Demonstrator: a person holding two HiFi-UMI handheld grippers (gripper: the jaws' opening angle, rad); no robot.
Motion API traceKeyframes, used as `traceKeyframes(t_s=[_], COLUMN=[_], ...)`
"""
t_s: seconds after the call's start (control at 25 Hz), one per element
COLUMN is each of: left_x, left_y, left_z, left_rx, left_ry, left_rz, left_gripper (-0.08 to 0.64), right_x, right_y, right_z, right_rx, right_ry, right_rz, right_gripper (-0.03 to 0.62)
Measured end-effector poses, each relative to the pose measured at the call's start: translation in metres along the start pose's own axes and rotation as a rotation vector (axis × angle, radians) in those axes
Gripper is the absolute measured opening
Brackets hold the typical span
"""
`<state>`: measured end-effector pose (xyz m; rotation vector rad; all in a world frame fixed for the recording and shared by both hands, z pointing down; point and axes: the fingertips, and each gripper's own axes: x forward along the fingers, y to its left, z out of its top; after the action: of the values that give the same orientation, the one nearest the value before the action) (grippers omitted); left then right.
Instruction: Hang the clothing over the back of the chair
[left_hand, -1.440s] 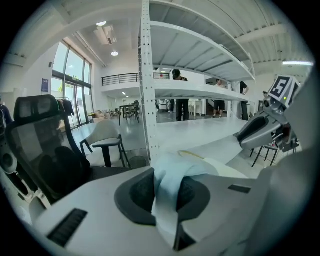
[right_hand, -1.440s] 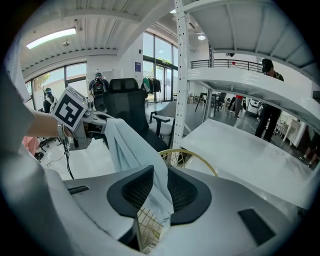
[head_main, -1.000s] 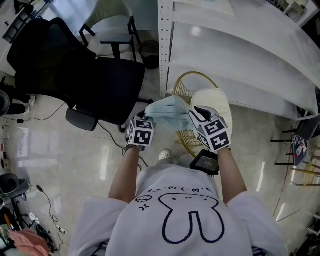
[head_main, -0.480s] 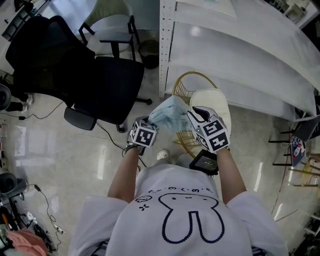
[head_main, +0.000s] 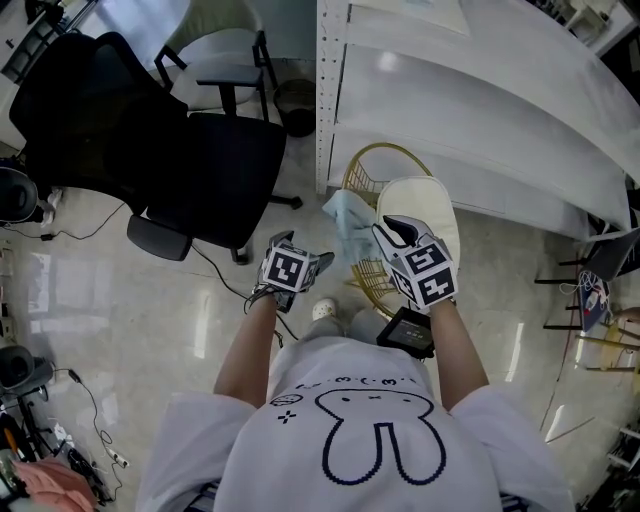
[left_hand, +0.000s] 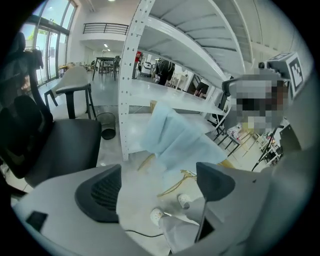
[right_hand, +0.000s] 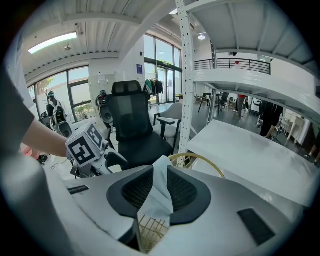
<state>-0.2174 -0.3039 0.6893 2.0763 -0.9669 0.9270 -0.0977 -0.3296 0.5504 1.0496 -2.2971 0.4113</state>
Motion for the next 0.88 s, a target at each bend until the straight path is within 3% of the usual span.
traceKeyframes(t_s=[0.28, 0.52, 0.76, 0.84, 0.88], left_x=[-0.016, -0.045, -0.089, -0.101, -0.107], left_y=[-0.015, -0.03, -0.059, -0.069, -0.075], left_z=[0.017, 0.029, 0.037, 0.041, 0.042], left_rx=[0.043, 0.079, 0.066, 0.071, 0.073], left_ry=[-0.05, -0.124, -0.234, -0.264, -0.277], left_rz=[0.004, 0.065, 0.133, 0.148, 0.154], left_gripper=[0.48, 0.448, 0.34, 0.295, 0.276], right_x=[-0.007, -0.024, -0.059, -0.072, -0.078], right_y=[0.011, 0.021, 0.044, 0.051, 0.054], right_z=[0.006, 0.017, 0.023, 0.029, 0.032], right_rx=[-0.004, -0.007, -0.038, -0.048, -0.046], right_ry=[-0.021, -0.071, -0.121, -0.155, -0.176], right_rz=[0.038, 0.057, 0.084, 0.081, 0.084], right_gripper=[0.066, 0.066, 0.059, -0.003, -0.005])
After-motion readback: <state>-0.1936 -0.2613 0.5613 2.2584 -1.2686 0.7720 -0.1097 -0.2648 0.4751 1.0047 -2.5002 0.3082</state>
